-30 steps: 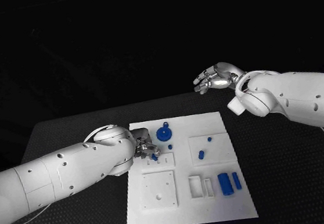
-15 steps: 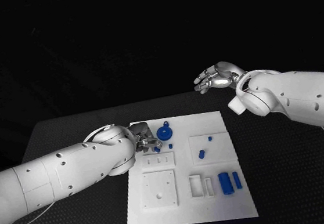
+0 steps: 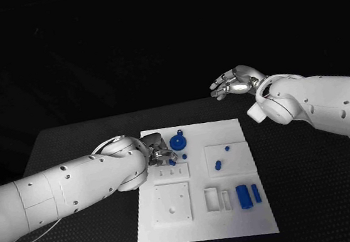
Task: Assemble the parts on the task board
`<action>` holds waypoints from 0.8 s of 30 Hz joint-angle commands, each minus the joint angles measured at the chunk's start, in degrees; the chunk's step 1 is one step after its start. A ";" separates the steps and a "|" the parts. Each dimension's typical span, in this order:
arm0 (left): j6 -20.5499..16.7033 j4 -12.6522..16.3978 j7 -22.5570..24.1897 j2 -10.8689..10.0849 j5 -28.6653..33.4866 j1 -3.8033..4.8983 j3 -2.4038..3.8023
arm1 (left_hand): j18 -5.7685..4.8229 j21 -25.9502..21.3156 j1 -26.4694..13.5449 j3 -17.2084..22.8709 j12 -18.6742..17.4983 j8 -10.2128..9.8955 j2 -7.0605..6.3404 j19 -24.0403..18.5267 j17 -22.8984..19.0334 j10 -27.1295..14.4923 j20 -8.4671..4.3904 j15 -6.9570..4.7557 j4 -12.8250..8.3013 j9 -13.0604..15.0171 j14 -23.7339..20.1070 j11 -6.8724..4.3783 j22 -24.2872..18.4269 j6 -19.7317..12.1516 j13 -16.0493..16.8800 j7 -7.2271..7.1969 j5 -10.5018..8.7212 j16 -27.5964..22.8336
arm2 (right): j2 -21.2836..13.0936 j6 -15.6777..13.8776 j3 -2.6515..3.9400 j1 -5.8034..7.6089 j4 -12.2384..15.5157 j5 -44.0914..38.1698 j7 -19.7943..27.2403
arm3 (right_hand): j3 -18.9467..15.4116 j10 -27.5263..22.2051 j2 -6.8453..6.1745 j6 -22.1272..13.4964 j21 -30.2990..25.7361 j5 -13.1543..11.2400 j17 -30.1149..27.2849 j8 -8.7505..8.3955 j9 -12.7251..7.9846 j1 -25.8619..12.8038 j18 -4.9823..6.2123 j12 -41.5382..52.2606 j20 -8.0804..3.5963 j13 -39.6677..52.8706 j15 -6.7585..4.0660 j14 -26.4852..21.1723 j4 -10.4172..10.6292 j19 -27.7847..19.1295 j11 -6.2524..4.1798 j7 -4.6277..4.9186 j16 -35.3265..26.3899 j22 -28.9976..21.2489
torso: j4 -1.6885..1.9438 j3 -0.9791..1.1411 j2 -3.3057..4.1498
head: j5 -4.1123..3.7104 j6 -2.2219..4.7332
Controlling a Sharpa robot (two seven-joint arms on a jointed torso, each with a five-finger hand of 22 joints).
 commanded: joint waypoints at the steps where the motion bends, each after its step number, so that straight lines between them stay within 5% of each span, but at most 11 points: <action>1: 0.04 0.29 -0.27 0.02 0.72 -0.49 0.01 | 7.93 0.18 0.11 1.85 0.11 5.15 0.54 0.94 0.08 7.51 -3.40 -5.75 -1.89 -0.05 5.96 -7.29 0.61 3.87 0.12 -3.37 2.85 0.27 | -0.01 0.90 0.02 0.01 0.12 -0.42 0.12 | -0.24 0.50 -0.05 0.01 -0.37 0.26 -0.10 0.24 -0.09 -0.61 1.04 -0.38 0.10 -0.09 0.42 -0.18 -0.01 -0.35 -0.01 0.86 -0.21 0.07 | 0.03 0.02 0.01 | 0.03 -0.05; 10: 0.17 -0.33 -0.25 0.02 0.54 -1.67 0.01 | 7.93 0.21 0.07 1.86 0.10 5.19 0.64 0.89 0.09 7.47 -3.39 -5.77 -1.90 -0.18 5.92 -7.28 0.61 3.81 0.19 -3.37 2.70 0.29 | -0.22 1.17 0.02 0.01 0.22 -0.42 -0.06 | -0.34 0.53 0.10 0.08 -0.44 0.34 -0.12 0.29 -0.12 -0.70 1.05 -0.38 0.12 -0.20 0.43 -0.19 0.04 -0.37 -0.03 0.90 -0.24 0.12 | 0.04 -0.06 0.02 | 0.31 -0.36; 24: 2.31 -0.24 -0.39 -0.31 0.16 -1.87 0.00 | 7.94 0.24 0.05 1.86 0.11 5.24 0.67 0.85 0.09 7.45 -3.38 -5.81 -1.92 -0.29 5.90 -7.28 0.61 3.77 0.26 -3.36 2.60 0.31 | -0.16 1.36 0.02 0.01 0.20 -0.42 -0.05 | -0.44 0.59 0.17 0.15 -0.49 0.37 -0.14 0.33 -0.15 -0.81 1.06 -0.35 0.13 -0.30 0.43 -0.20 0.09 -0.38 -0.05 0.94 -0.27 0.18 | 0.01 -0.10 0.06 | 0.44 -0.45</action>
